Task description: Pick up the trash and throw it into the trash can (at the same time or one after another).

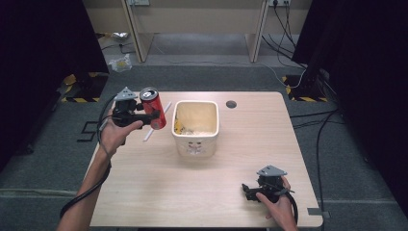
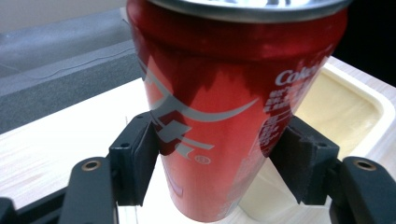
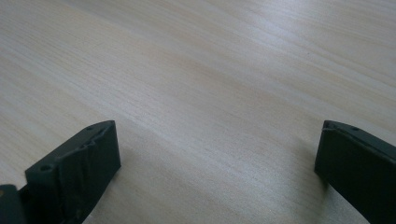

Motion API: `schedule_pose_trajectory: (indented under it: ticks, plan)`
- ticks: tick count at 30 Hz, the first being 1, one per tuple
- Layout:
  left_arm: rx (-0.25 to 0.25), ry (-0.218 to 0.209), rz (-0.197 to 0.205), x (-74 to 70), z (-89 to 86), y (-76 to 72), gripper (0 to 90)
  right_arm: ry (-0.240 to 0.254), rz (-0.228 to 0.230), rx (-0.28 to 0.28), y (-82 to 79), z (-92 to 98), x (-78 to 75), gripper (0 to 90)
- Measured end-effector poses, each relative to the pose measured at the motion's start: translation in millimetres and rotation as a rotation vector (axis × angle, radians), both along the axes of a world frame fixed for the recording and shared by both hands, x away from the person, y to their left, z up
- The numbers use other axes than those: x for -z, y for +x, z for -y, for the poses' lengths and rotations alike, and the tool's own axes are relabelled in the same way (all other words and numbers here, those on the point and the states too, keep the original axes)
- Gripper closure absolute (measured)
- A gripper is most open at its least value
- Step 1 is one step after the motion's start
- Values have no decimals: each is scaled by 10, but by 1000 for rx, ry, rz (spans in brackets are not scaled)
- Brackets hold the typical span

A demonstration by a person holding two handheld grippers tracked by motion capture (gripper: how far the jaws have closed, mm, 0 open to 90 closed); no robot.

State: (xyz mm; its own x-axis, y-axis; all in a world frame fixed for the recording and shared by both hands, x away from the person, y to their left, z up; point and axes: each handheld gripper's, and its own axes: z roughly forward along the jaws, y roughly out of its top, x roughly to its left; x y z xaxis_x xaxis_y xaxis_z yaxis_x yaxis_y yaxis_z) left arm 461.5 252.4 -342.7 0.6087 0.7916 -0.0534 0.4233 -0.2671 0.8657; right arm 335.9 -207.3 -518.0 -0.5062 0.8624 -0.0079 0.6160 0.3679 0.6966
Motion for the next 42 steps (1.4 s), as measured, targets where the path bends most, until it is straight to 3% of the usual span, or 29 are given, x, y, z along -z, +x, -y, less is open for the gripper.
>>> schedule_pose_trajectory:
  ticks: [16, 23, 36, 42]
  plan:
    - [34, 6, 28, -227, 139, -33, 343, 0, 0, 0, 0, 0, 0, 2]
    - [60, 6, 35, -276, 305, -10, 343, 0, 0, 0, 0, 0, 0, 2]
    - [107, -12, 26, -214, 646, 79, 342, 2, -2, 1, -2, -2, -1, 2]
    - [131, 2, 10, -117, 784, 112, 341, 0, -4, 1, -3, -2, -3, 2]
